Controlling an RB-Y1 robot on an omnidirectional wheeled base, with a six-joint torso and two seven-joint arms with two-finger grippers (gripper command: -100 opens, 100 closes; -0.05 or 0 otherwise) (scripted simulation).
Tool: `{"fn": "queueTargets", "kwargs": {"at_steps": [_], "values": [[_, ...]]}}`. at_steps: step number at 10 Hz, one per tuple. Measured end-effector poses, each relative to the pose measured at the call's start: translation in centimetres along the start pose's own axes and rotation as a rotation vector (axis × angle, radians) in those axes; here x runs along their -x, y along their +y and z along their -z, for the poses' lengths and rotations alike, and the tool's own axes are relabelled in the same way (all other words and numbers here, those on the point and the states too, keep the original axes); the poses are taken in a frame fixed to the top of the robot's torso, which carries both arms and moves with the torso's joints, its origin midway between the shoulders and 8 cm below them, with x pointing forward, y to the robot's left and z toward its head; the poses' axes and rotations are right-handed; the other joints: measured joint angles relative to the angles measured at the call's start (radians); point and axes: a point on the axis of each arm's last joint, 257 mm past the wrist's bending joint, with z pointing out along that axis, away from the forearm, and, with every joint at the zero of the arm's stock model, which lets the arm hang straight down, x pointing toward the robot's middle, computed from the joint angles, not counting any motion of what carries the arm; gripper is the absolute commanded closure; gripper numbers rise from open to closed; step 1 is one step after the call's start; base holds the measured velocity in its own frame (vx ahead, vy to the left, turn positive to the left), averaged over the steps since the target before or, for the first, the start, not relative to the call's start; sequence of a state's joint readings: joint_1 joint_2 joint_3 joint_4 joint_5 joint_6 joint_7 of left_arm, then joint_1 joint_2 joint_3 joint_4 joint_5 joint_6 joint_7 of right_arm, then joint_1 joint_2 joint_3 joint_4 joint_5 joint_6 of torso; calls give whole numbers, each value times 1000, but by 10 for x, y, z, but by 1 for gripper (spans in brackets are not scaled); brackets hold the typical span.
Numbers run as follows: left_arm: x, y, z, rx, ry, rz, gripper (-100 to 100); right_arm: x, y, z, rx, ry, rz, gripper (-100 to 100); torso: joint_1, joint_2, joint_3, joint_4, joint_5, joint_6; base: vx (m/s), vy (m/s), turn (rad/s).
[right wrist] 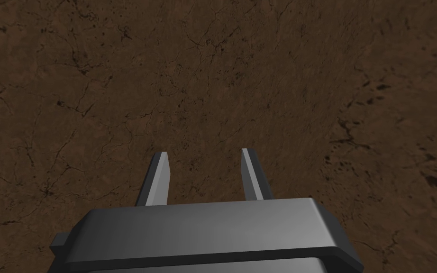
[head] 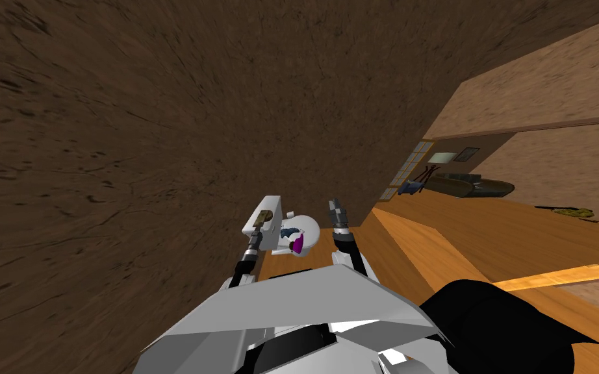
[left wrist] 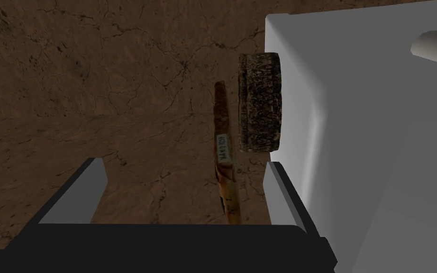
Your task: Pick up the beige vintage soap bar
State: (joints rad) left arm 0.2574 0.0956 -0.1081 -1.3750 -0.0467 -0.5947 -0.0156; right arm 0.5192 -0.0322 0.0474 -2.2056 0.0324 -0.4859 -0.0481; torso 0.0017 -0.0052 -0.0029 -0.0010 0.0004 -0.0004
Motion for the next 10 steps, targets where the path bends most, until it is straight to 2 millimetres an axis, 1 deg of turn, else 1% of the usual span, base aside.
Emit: {"fn": "queueTargets", "kwargs": {"at_steps": [2,3,4,6,7,10], "values": [[-10,7,0,13,-24,39,-100,0,0,0,0,0,0,0,0,-1,-1,0,0,0,65,20,17],[-10,7,0,13,-25,41,0,0,0,0,0,0,0,0,-1,1,1,0,0,0,5,2,2],[-10,7,0,12,-24,41,-100,0,0,0,0,0,0,0,-1,2,1,0,0,0,38,-1,-2],[-9,0,-9,7,-25,40,-100,0,0,0,0,0,0,0,-1,-1,-1,0,0,0,47,-4,-3],[-9,0,-9,8,-25,40,100,0,0,0,0,0,0,0,-1,0,0,0,0,0,0,0,0],[-9,-1,-9,7,-26,41,100,0,0,0,0,0,0,0,-1,2,1,0,0,1,0,0,0]]}}
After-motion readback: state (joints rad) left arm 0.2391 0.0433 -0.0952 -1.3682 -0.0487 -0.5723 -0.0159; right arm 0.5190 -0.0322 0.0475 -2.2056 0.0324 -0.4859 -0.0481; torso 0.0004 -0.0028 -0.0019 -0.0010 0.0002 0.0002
